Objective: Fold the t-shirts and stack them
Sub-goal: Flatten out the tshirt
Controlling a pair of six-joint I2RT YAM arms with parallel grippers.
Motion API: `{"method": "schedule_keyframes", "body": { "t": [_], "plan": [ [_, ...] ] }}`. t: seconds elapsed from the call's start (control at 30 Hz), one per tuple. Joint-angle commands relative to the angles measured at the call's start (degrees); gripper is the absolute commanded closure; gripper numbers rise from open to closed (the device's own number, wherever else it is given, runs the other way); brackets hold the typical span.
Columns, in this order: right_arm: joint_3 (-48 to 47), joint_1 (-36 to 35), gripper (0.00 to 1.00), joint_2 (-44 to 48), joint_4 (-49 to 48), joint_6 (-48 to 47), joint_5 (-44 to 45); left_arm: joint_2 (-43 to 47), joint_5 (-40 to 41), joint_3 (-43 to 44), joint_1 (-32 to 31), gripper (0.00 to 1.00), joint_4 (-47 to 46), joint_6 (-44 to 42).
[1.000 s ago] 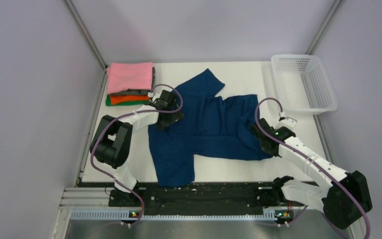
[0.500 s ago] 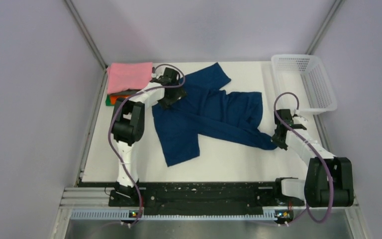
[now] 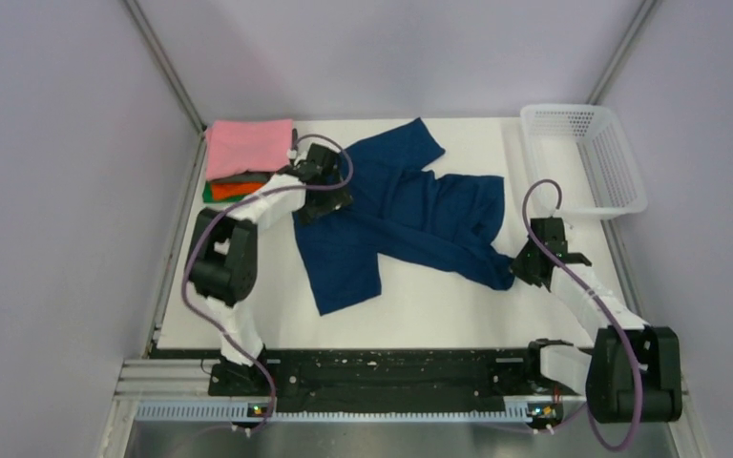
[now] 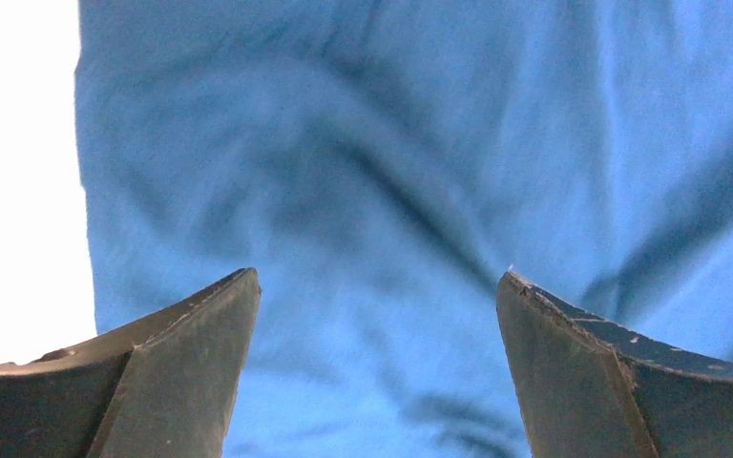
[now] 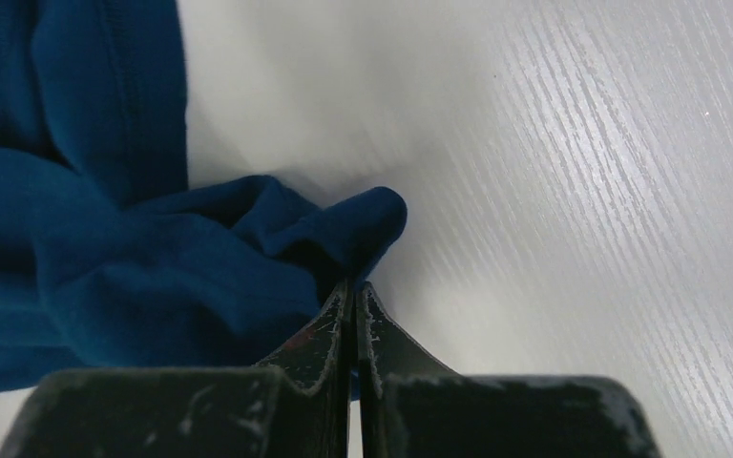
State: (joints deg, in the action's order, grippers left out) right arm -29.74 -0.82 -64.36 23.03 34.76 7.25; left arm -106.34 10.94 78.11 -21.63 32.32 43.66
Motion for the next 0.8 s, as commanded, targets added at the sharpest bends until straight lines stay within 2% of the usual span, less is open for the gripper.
{"method": "schedule_keyframes", "body": {
  "t": [0.0,0.1,0.23,0.37,0.5,0.77],
  "plan": [
    [0.96,0.56,1.00,6.31,-0.37,-2.19,-2.14,21.86,6.80,-13.90,-6.06,0.01,4.33,3.47],
    [0.89,0.56,1.00,7.64,0.59,-2.66,-2.11,29.50,9.60,-23.12,-10.92,0.01,12.10,9.22],
    [0.95,0.56,1.00,8.27,0.59,-2.52,-2.54,34.40,7.72,-31.38,-17.84,0.02,16.84,16.26],
    [1.96,0.56,1.00,8.78,0.20,-2.44,-3.17,34.24,2.48,-35.92,-20.02,0.14,13.40,17.39],
    [2.32,0.56,1.00,9.32,0.12,-2.60,-3.49,32.13,1.14,-37.78,-20.04,0.27,9.96,17.92],
    [2.70,0.56,1.00,9.55,0.17,-2.60,-3.64,26.99,-0.66,-38.65,-20.03,0.31,5.08,17.73]
  ]
}}
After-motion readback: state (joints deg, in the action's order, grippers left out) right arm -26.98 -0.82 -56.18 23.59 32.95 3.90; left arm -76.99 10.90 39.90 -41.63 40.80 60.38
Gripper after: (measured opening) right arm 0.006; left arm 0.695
